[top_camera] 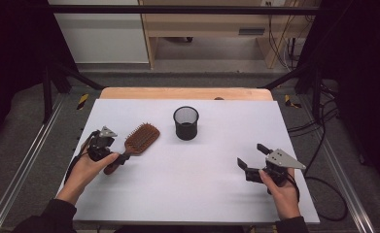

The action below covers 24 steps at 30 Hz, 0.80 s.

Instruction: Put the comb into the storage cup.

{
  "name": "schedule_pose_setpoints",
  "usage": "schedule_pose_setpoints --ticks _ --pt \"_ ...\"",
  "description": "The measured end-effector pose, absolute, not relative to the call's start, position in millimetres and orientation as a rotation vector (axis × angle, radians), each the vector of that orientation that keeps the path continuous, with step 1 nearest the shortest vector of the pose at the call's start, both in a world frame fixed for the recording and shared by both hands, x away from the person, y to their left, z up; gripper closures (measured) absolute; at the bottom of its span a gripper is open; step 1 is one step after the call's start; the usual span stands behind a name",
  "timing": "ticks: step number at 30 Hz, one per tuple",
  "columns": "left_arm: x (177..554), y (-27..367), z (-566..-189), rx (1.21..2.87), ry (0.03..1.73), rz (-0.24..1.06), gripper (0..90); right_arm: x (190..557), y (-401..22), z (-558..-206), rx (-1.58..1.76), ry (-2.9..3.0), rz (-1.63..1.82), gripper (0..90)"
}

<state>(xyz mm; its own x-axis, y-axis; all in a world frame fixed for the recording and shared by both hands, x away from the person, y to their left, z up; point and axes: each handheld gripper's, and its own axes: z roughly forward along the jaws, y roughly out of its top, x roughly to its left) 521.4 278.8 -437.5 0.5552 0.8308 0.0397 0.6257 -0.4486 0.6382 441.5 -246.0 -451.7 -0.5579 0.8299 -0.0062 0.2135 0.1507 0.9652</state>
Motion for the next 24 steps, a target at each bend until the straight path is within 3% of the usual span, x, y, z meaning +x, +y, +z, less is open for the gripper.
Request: schedule_pose_setpoints --ticks 6,10,16,18,24 --pt "527.6 279.2 -441.7 2.239 1.193 0.471 7.7 441.8 -245.6 -451.8 0.99 1.878 1.428 8.6" --pt "532.8 277.5 -443.2 2.283 1.186 0.459 13.8 441.8 -245.3 -451.9 0.988 1.881 1.426 8.5" --pt "535.0 274.7 -444.7 2.318 1.173 0.414 32.5 441.8 -244.9 -451.9 0.985 1.885 1.426 8.5" --pt "534.8 274.4 -445.4 2.325 1.168 0.396 42.3 441.8 -244.9 -451.9 0.985 1.885 1.427 8.5" --pt "535.3 272.7 -446.9 2.355 1.159 0.349 55.4 442.0 -244.5 -452.1 0.985 1.888 1.425 8.5"
